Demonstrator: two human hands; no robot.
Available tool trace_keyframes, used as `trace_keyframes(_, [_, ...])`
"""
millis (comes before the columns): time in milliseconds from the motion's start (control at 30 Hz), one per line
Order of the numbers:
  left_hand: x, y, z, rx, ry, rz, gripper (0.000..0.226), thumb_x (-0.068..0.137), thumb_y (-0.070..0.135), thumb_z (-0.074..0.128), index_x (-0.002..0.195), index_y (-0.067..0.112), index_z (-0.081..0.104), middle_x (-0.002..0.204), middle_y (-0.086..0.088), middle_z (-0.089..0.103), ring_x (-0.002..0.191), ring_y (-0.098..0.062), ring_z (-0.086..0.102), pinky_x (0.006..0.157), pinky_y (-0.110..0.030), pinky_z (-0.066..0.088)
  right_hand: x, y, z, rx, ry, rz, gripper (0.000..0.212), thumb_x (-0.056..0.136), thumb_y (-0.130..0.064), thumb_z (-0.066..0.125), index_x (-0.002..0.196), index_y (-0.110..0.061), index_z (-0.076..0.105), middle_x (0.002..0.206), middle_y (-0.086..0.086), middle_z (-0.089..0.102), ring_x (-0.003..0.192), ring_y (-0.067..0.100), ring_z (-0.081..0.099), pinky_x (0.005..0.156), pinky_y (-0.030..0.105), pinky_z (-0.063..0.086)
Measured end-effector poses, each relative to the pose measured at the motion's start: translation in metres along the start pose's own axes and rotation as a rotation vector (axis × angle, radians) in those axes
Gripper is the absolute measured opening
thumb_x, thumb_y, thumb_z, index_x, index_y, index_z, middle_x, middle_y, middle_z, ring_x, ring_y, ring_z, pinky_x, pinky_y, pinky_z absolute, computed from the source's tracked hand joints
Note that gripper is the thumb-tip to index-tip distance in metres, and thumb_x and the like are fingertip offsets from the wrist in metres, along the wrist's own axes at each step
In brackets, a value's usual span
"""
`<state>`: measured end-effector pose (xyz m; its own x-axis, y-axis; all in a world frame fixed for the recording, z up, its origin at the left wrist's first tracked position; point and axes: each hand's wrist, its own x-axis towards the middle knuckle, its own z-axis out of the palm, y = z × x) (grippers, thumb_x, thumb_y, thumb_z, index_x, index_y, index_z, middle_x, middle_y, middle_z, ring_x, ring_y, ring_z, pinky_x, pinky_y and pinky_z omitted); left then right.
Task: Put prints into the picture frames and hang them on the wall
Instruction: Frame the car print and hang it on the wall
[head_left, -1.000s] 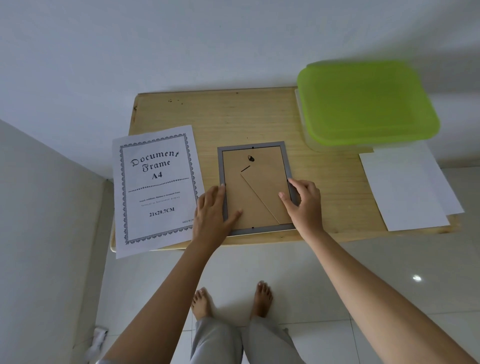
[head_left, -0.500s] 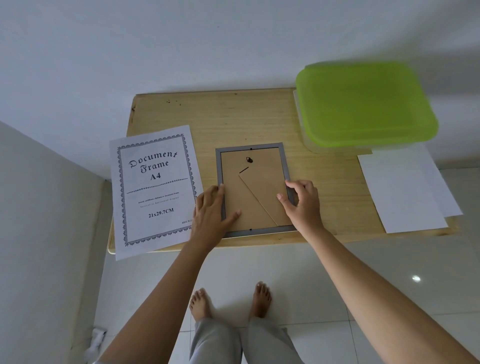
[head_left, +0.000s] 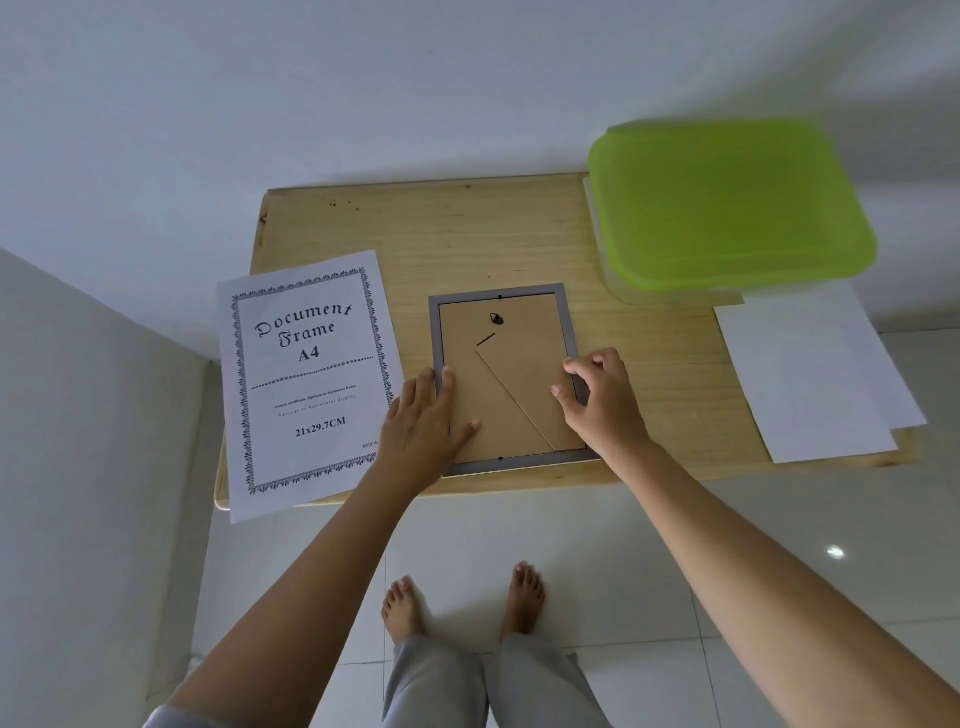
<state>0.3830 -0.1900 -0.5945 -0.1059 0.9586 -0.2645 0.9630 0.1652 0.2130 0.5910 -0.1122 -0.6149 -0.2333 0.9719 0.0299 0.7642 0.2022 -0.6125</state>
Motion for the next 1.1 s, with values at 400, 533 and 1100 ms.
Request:
trace_keyframes(400, [-0.005,0.001,-0.002,-0.024,0.0,-0.024,0.074,0.092,0.055,0.034,0.148,0.015,0.007,0.152,-0.007,0.015,0.138,-0.024,0.018,0.11,-0.036,0.023,-0.012,-0.01,-0.001,-0.023,-0.01,0.062,0.03,0.089,-0.011,0.058,0.117,-0.002,0.059,0.111,0.021,0.05,0.107,0.034,0.049,0.082,0.029,0.041])
trace_keyframes(533, [-0.015,-0.003,0.008,-0.08,0.005,-0.022,0.072,0.095,0.052,0.031,0.149,0.015,0.001,0.157,-0.003,0.005,0.144,-0.02,0.005,0.116,-0.032,0.009,-0.021,-0.016,-0.006,0.005,-0.061,0.15,0.053,0.09,-0.024,0.057,0.135,-0.003,0.041,0.127,0.017,0.047,0.119,0.029,0.043,0.096,0.031,0.037])
trace_keyframes(1100, [-0.025,-0.02,0.027,-0.152,-0.007,0.023,0.065,0.098,0.046,0.025,0.148,0.017,-0.005,0.157,0.002,-0.006,0.144,-0.01,-0.008,0.116,-0.028,-0.002,-0.052,-0.036,0.003,-0.368,-0.138,0.181,0.125,0.051,-0.086,0.053,0.141,-0.006,0.022,0.145,0.012,0.026,0.127,0.03,0.03,0.101,0.04,0.033])
